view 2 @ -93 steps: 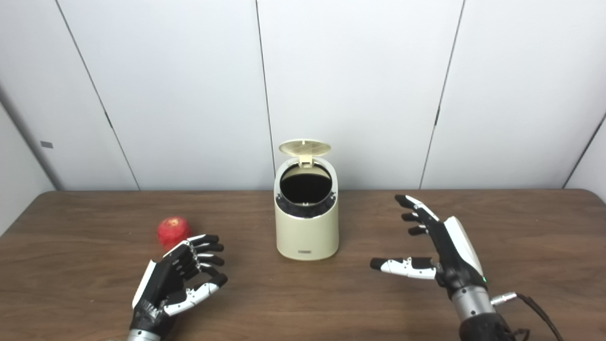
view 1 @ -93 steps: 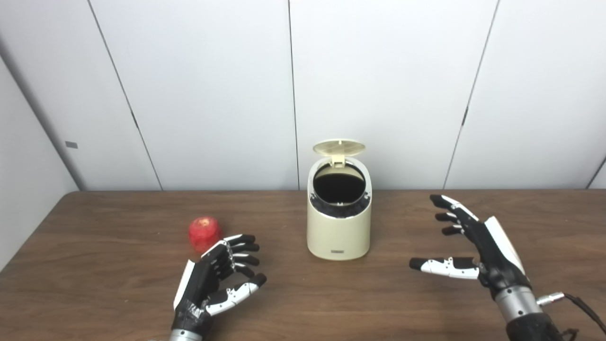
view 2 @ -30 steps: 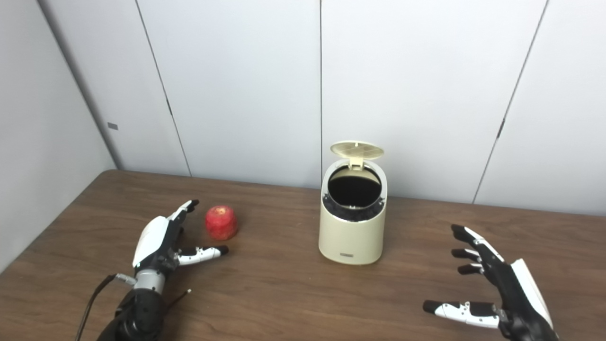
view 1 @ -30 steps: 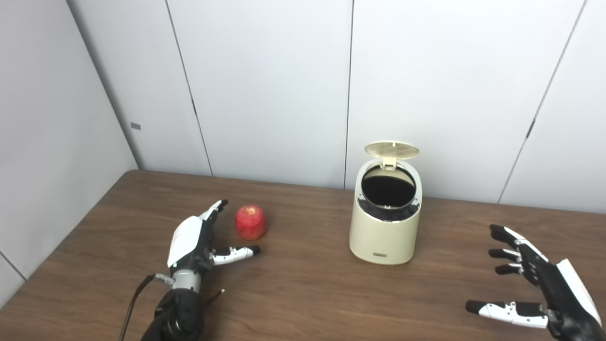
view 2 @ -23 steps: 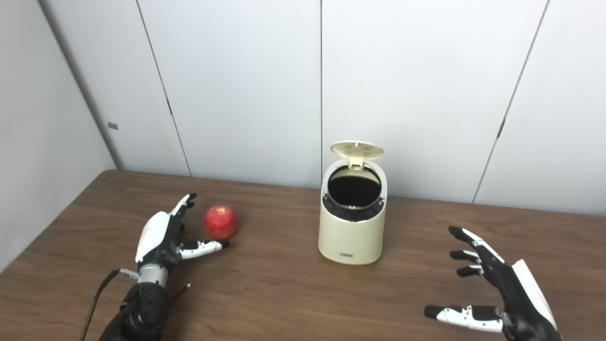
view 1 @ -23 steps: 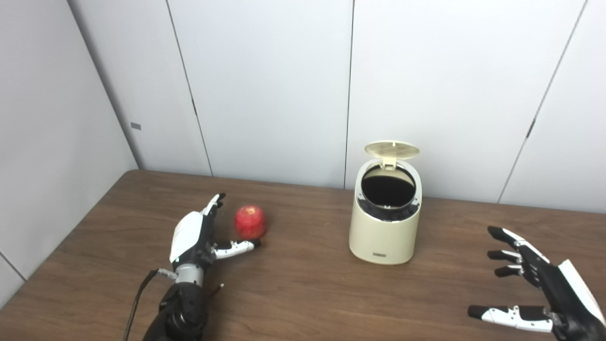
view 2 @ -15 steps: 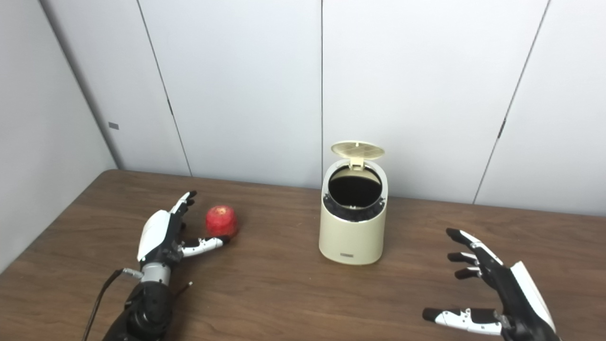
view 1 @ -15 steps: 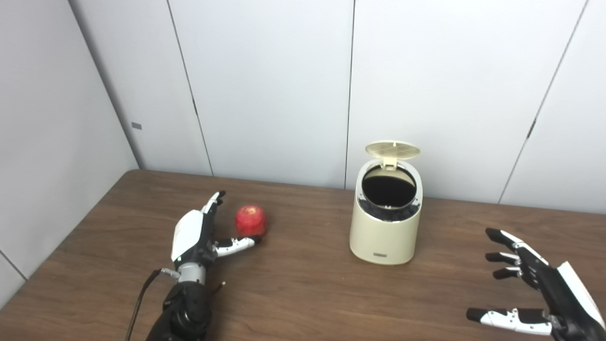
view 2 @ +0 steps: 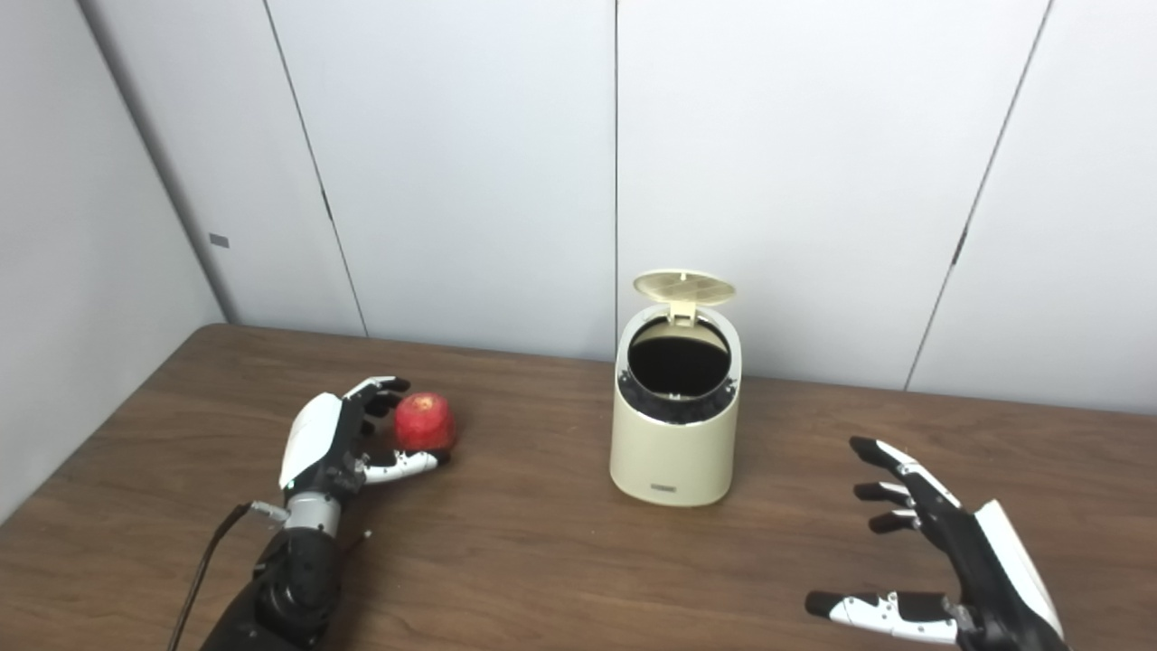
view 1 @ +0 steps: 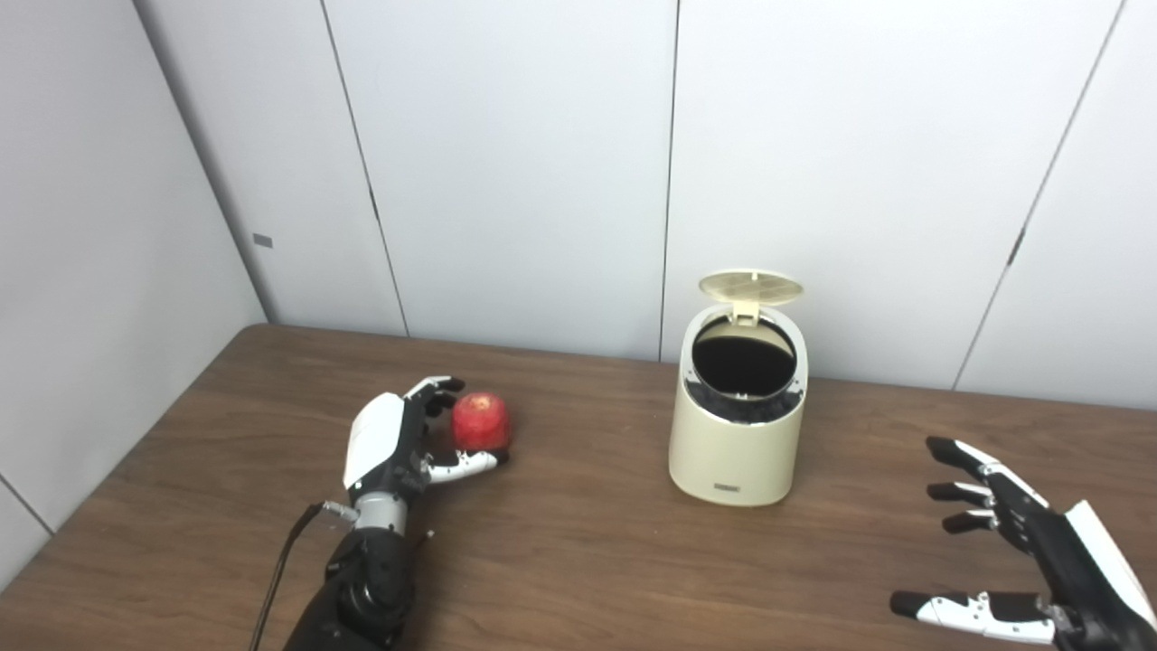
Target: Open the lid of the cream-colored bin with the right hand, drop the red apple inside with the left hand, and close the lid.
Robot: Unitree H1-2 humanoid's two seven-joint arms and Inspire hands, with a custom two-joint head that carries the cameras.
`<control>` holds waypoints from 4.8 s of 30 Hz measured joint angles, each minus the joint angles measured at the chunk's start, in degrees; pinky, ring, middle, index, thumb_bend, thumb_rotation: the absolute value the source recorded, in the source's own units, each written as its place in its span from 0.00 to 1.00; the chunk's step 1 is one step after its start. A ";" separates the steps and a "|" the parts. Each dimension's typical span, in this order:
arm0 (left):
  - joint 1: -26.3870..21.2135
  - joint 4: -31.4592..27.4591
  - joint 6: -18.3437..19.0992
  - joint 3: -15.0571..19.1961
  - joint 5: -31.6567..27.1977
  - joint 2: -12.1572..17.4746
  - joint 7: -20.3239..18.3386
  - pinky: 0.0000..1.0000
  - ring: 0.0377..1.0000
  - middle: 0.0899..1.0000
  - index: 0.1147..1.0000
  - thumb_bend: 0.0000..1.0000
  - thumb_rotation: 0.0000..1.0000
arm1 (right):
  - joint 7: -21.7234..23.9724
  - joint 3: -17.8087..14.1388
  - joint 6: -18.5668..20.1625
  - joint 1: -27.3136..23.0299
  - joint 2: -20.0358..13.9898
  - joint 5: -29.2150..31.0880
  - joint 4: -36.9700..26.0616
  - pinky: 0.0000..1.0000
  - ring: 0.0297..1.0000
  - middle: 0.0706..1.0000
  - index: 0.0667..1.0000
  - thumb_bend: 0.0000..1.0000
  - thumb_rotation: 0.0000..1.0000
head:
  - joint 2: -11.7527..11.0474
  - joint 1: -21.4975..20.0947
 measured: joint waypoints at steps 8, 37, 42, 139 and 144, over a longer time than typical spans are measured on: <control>-1.75 3.01 -1.48 -3.40 1.32 1.27 0.35 0.45 0.44 0.42 0.43 0.53 0.00 | 0.00 -0.23 0.04 0.00 0.04 0.45 -0.23 0.64 0.74 0.87 0.83 0.69 0.05 | 0.09 0.00; 3.16 -15.67 -10.57 0.42 2.17 -3.35 10.74 0.33 0.37 0.37 0.44 0.52 0.00 | -1.46 0.59 -1.25 0.22 1.37 -2.37 2.82 0.62 0.74 0.86 0.82 0.69 0.13 | -3.24 -6.76; 2.94 -21.68 -10.81 0.23 2.07 -5.32 8.35 0.31 0.37 0.38 0.43 0.53 0.00 | -1.96 0.96 -1.65 0.25 1.62 -3.38 4.29 0.61 0.75 0.86 0.83 0.69 0.17 | -3.86 -8.08; -17.56 9.96 -17.05 -10.31 8.44 -16.63 13.56 0.39 0.48 0.55 0.61 0.91 0.15 | -2.08 5.36 -0.06 1.79 7.69 -8.24 3.18 0.61 0.75 0.90 0.84 0.68 0.23 | -5.36 -13.80; -17.18 9.24 -17.05 -10.32 8.15 -16.53 13.39 0.39 0.48 0.55 0.61 0.92 0.16 | -2.08 5.37 -0.07 1.78 7.70 -8.26 3.18 0.61 0.75 0.90 0.84 0.68 0.22 | -5.36 -13.71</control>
